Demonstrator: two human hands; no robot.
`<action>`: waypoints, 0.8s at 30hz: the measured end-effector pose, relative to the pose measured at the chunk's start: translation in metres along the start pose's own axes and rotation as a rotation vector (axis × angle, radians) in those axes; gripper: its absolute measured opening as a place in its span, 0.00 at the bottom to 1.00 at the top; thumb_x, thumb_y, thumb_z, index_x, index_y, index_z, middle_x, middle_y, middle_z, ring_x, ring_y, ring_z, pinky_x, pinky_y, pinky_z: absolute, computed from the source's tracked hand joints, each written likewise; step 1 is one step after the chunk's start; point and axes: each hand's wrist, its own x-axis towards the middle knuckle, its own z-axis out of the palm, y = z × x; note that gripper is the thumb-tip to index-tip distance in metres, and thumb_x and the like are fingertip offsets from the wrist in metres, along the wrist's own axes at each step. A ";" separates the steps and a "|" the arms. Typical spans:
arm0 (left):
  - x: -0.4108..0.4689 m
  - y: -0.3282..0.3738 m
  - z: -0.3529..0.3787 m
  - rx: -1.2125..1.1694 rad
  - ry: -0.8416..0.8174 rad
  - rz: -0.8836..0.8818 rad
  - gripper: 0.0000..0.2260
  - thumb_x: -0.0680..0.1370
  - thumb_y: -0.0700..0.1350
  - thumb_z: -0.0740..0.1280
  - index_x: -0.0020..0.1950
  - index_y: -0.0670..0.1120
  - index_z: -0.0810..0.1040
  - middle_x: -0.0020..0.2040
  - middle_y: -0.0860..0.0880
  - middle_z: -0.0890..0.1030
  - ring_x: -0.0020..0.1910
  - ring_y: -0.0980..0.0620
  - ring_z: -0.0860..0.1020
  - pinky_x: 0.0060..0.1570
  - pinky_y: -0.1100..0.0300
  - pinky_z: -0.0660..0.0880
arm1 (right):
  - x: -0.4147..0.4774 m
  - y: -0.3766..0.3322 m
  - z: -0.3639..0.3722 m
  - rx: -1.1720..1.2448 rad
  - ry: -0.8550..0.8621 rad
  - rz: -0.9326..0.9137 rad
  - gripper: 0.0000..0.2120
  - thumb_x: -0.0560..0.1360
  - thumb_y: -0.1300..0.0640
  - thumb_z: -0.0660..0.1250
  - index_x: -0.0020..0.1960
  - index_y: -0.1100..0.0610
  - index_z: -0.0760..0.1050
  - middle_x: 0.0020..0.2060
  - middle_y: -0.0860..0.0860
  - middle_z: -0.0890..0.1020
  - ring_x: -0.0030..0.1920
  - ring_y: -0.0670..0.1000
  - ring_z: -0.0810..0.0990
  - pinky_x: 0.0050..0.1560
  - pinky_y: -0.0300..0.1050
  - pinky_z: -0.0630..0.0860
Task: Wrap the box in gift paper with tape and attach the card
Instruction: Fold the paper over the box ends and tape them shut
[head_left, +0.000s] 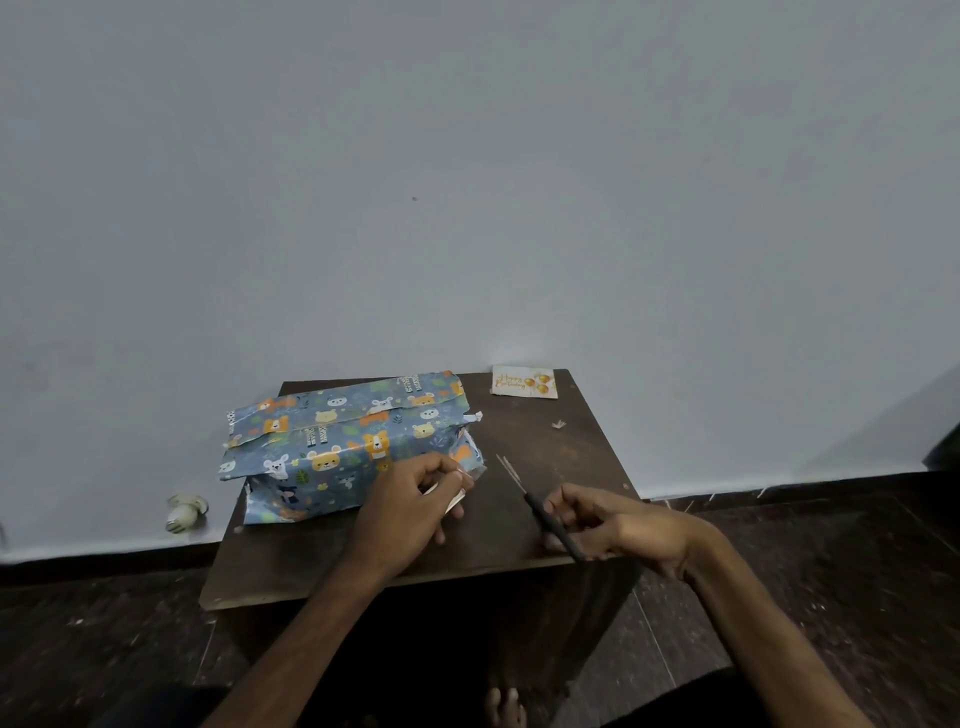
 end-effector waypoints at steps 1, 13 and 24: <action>0.000 0.000 0.000 0.010 -0.002 -0.001 0.09 0.80 0.42 0.66 0.42 0.48 0.84 0.32 0.47 0.83 0.28 0.45 0.77 0.34 0.46 0.78 | -0.001 0.002 -0.001 -0.022 -0.023 0.016 0.22 0.64 0.54 0.72 0.57 0.56 0.72 0.45 0.46 0.82 0.42 0.45 0.74 0.37 0.38 0.67; 0.000 0.002 0.000 0.015 0.000 0.035 0.09 0.82 0.43 0.65 0.49 0.56 0.82 0.32 0.49 0.83 0.26 0.47 0.76 0.33 0.52 0.76 | 0.014 -0.010 0.017 -0.081 0.012 0.065 0.27 0.60 0.42 0.73 0.55 0.53 0.75 0.47 0.53 0.78 0.39 0.45 0.71 0.35 0.38 0.63; 0.000 -0.001 0.002 0.011 -0.019 0.047 0.13 0.82 0.42 0.64 0.57 0.58 0.83 0.32 0.48 0.82 0.28 0.42 0.77 0.33 0.52 0.77 | 0.021 -0.013 0.026 -0.051 0.053 -0.006 0.19 0.67 0.47 0.73 0.52 0.55 0.76 0.37 0.47 0.81 0.34 0.43 0.73 0.34 0.35 0.66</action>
